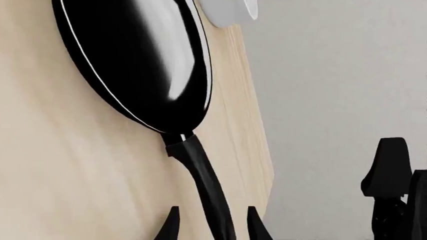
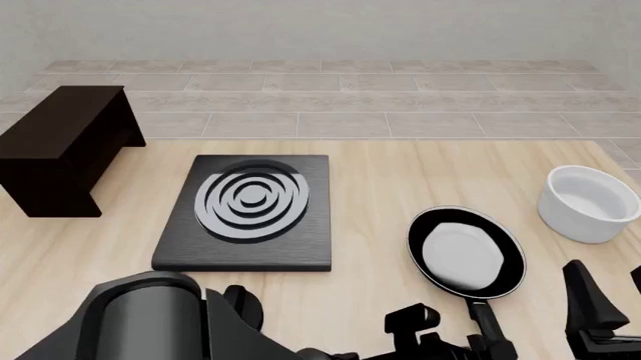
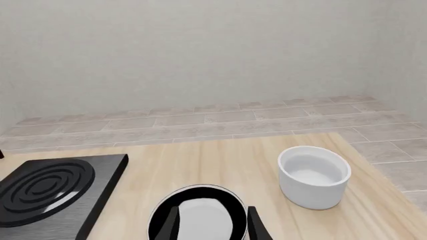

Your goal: Put the frying pan on top of the cabinet.

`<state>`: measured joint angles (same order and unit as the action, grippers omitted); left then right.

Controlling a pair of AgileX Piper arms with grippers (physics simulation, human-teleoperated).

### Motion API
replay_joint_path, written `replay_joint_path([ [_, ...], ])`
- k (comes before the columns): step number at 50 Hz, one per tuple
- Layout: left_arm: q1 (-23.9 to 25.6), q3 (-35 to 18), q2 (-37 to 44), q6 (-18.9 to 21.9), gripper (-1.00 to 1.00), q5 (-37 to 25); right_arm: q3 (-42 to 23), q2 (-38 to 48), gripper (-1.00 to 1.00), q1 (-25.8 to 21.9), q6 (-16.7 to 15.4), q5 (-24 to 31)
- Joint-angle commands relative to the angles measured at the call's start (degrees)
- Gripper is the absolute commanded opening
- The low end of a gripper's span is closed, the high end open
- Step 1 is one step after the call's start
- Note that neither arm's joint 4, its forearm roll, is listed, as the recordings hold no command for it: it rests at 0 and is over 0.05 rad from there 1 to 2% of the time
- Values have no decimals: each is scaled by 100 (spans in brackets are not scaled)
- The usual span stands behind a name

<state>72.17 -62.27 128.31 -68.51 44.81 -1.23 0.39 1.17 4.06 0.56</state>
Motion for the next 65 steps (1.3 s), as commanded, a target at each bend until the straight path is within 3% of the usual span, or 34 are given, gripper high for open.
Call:
replay_joint_path([
  [1,140,-98,469,-1329,100,53,-35,54,100,3,21,-13],
  [65,196,-452,1063,-1709,100,394,-52,137,100,34,171,-54],
])
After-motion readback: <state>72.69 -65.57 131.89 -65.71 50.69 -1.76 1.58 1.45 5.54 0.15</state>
